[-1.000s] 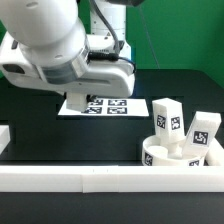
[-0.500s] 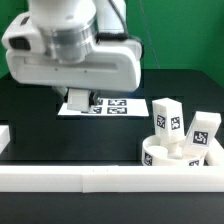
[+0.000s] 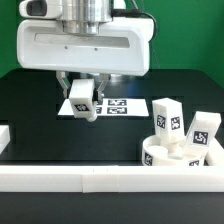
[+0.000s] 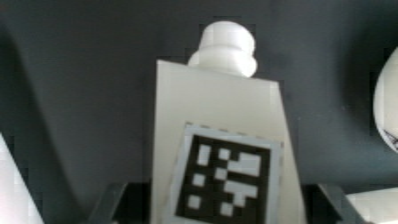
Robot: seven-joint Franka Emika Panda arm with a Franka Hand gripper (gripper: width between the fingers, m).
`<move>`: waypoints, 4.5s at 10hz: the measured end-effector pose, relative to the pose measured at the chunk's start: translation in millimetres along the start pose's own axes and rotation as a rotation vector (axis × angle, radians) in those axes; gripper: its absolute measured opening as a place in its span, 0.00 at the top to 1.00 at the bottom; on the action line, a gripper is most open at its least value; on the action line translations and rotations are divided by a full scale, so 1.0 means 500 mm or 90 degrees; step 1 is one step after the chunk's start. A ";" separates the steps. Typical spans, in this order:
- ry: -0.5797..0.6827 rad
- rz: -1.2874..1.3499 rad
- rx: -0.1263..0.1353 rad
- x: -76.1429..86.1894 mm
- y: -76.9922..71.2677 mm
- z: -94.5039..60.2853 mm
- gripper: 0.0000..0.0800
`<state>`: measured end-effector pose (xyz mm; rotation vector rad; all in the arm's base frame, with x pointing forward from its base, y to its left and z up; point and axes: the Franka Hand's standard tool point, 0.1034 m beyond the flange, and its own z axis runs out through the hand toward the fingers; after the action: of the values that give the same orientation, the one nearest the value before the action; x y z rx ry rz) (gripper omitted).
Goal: Assemble stool
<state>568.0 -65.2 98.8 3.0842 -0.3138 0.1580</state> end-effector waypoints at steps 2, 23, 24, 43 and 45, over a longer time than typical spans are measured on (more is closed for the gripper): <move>0.120 -0.012 -0.012 0.021 -0.019 -0.009 0.60; 0.316 -0.155 -0.035 0.016 -0.207 0.011 0.60; 0.317 -0.160 -0.031 0.027 -0.220 0.006 0.60; 0.342 -0.182 -0.033 0.038 -0.261 0.017 0.60; 0.341 -0.184 -0.031 0.034 -0.266 0.018 0.60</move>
Offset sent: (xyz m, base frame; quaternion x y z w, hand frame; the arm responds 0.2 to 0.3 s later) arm 0.0000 0.0000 0.0000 0.0000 0.1790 0.0000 0.9838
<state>612.3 61.2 87.9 2.8425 0.1456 0.9149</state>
